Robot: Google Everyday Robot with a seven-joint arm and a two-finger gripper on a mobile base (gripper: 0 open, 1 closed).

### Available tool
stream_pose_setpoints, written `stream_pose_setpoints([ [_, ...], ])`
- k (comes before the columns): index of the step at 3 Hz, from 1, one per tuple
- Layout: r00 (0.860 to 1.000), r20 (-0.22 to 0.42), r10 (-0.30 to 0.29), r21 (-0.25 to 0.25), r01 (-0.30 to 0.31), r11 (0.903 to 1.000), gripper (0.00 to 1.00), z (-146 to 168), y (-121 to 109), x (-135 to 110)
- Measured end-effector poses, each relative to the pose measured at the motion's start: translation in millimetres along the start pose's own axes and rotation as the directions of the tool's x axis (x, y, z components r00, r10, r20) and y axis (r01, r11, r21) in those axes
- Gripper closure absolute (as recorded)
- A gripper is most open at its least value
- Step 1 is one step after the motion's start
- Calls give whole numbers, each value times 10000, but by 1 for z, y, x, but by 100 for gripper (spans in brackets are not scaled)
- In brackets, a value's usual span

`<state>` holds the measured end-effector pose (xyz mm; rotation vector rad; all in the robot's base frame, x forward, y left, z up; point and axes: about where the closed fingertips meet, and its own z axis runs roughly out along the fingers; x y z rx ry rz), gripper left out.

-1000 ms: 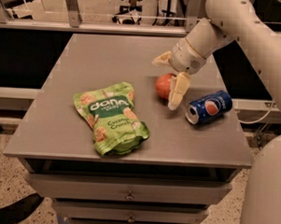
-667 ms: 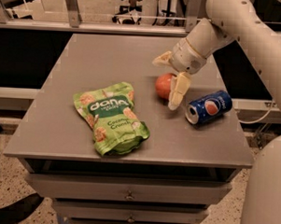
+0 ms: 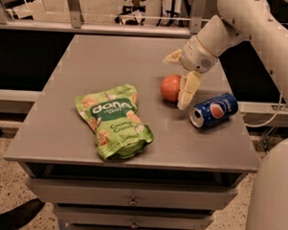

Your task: Move apple near green rice chip bag

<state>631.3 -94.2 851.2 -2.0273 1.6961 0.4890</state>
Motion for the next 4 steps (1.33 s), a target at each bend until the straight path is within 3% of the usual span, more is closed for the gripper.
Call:
stream_pose_setpoints([
  [2, 9987, 468, 211, -34, -209, 9998, 0, 18, -14, 0],
  [4, 9916, 1181, -537, -29, 544, 9985, 0, 25, -15, -45],
])
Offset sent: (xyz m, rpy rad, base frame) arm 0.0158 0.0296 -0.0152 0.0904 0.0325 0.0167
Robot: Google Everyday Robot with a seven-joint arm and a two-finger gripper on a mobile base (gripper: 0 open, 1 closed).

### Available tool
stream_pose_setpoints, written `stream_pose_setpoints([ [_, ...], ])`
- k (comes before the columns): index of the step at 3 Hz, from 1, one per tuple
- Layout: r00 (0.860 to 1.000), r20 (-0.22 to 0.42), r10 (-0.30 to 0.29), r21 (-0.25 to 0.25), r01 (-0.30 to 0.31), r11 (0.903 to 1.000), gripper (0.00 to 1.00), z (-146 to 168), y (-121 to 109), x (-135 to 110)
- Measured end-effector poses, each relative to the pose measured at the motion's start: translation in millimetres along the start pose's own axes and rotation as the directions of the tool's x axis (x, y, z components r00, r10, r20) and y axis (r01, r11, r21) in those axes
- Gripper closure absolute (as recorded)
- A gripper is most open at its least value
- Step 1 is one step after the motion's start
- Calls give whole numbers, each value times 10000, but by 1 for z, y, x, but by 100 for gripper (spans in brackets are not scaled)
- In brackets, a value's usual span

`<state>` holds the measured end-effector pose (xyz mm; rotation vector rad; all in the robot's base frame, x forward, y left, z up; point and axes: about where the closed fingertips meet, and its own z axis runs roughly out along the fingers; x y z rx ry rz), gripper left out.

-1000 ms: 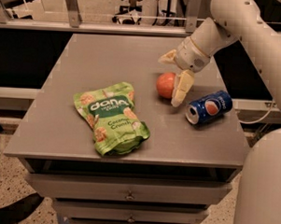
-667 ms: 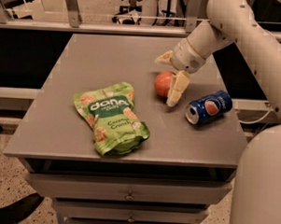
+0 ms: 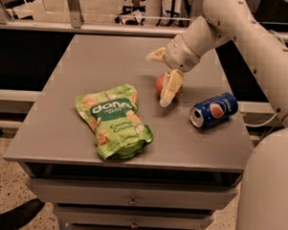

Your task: Move apple near green rice chip bag

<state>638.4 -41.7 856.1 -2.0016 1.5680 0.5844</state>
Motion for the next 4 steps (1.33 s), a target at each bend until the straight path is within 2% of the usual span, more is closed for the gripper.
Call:
stream_pose_setpoints([
  [1, 9990, 337, -289, -156, 295, 9994, 0, 4, 7, -22],
  [2, 9974, 627, -340, -390, 365, 9986, 0, 13, 14, -33],
  [3, 9983, 575, -67, -351, 87, 9993, 0, 18, 13, -27],
  [4, 9989, 160, 452, -3, -452, 9990, 0, 8, 8, -4],
])
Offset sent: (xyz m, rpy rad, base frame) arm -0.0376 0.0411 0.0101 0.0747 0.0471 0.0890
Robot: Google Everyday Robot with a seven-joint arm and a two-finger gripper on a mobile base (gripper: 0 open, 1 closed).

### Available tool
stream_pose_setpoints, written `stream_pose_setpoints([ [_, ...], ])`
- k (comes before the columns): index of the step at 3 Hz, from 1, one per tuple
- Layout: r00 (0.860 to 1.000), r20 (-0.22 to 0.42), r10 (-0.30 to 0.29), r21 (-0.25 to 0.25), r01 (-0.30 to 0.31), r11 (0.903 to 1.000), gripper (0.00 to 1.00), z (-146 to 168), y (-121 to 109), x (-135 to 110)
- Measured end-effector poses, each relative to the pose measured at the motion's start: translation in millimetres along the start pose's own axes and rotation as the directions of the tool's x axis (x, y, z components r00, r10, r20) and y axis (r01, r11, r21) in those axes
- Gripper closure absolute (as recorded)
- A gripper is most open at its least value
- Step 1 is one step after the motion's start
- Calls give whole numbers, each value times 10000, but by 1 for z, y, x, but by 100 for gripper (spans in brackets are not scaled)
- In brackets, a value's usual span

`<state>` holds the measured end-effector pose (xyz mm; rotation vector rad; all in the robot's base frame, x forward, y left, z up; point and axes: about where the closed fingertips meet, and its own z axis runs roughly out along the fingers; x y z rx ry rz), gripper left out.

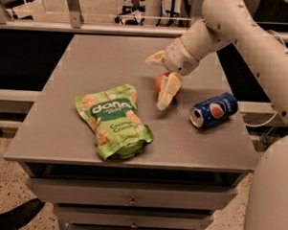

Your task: Move apple near green rice chip bag

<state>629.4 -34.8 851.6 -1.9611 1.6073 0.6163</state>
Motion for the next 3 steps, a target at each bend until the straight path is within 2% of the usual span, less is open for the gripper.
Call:
stream_pose_setpoints([
  [1, 9946, -735, 735, 547, -696, 9961, 0, -23, -11, 36],
  [2, 9880, -1060, 1125, 809, -1042, 9913, 0, -34, -17, 55],
  [3, 9843, -1081, 1397, 712, -1325, 9886, 16, -33, -17, 61],
])
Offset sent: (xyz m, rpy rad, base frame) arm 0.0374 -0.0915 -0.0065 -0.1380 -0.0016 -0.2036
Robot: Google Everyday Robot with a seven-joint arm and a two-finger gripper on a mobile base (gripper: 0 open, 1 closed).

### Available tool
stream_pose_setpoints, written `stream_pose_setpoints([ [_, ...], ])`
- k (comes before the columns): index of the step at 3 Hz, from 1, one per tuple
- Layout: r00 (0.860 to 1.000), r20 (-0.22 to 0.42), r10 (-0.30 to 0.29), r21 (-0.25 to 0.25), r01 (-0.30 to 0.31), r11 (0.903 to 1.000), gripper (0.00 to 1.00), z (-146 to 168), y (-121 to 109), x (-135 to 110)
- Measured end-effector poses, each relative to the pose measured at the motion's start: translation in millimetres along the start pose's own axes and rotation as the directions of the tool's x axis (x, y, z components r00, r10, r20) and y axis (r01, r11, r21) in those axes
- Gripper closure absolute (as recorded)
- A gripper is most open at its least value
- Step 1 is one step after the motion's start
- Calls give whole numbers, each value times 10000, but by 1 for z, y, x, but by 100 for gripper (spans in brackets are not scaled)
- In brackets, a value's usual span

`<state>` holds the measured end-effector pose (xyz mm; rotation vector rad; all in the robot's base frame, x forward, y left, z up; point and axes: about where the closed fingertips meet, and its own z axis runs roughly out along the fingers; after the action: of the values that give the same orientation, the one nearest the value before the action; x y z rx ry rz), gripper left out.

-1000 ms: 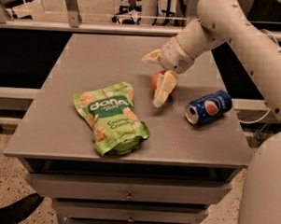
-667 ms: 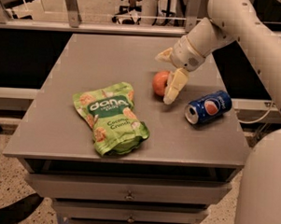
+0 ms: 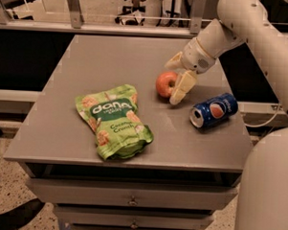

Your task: Move apple near green rice chip bag

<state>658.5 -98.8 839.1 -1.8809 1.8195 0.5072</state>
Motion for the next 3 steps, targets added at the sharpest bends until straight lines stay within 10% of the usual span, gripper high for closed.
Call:
stream_pose_setpoints([
  [3, 9999, -85, 66, -427, -70, 9991, 94, -17, 13, -26],
])
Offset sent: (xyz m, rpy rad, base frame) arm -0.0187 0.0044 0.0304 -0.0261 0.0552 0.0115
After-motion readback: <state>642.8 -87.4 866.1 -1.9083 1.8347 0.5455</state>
